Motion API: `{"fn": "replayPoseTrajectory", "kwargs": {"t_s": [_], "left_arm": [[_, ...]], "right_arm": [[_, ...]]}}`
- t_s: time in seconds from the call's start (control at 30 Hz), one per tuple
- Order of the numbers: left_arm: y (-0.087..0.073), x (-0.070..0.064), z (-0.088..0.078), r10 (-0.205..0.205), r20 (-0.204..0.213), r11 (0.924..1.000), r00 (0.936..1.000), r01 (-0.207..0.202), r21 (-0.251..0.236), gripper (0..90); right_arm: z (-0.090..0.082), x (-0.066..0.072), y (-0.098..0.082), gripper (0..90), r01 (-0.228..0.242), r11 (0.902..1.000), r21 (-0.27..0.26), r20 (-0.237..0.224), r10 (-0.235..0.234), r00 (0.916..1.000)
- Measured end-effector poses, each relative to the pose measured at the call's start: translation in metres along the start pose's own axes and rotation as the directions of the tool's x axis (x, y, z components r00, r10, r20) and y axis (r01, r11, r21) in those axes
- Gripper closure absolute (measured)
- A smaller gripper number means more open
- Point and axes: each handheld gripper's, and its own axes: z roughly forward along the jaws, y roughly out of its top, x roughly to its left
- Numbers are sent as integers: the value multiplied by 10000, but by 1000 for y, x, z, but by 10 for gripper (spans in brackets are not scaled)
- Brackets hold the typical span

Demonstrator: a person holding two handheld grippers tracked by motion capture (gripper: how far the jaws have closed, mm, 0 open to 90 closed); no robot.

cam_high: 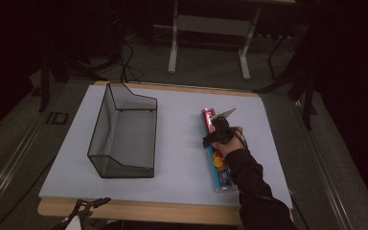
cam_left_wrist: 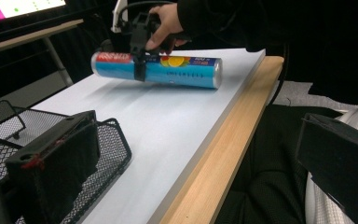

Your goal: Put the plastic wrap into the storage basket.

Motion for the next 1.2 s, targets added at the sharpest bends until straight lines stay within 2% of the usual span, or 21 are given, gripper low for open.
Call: {"fn": "replayPoseTrajectory", "kwargs": {"t_s": [0.23,0.43,0.6,0.67,0.7,0.8,0.83,0.87,1.07,1.17,1.2], "left_arm": [[0,1,-1,-33,-20,10000,10000,33,-44,3],[0,0,-1,-13,-3,10000,10000,13,-37,3],[0,0,0,-17,8,10000,10000,17,-29,3],[0,1,0,-16,12,10000,10000,16,-22,3],[0,1,0,-24,16,10000,10000,24,-7,3],[0,1,0,-21,30,10000,10000,21,-7,3],[0,0,0,-33,30,10000,10000,33,-14,3],[0,0,0,-36,34,10000,10000,36,-15,3],[0,0,0,-7,37,10000,10000,7,-15,3],[0,0,0,-17,52,10000,10000,18,-6,3],[0,0,0,-6,47,10000,10000,6,-8,3]], "right_arm": [[-19,3,5,312,218,9981,-584,-218,-231,9995],[-22,8,3,312,509,9884,-1433,-244,-549,9982],[-23,12,-2,314,796,9686,-2355,-426,-921,9948],[-24,13,-3,314,935,9657,-2423,-425,-1069,9934],[-29,17,-5,314,1217,9576,-2611,-359,-1357,9901],[-31,19,-6,314,1328,9545,-2671,-301,-1460,9888],[-40,24,-9,315,1656,9386,-3026,-46,-1752,9845],[-43,27,-11,315,1746,9307,-3213,1,-1844,9829],[-56,31,-13,316,1999,9103,-3624,66,-2120,9773],[-61,33,-15,316,2087,8930,-3988,161,-2208,9752],[-63,33,-15,316,2098,8908,-4030,172,-2218,9749]]}}
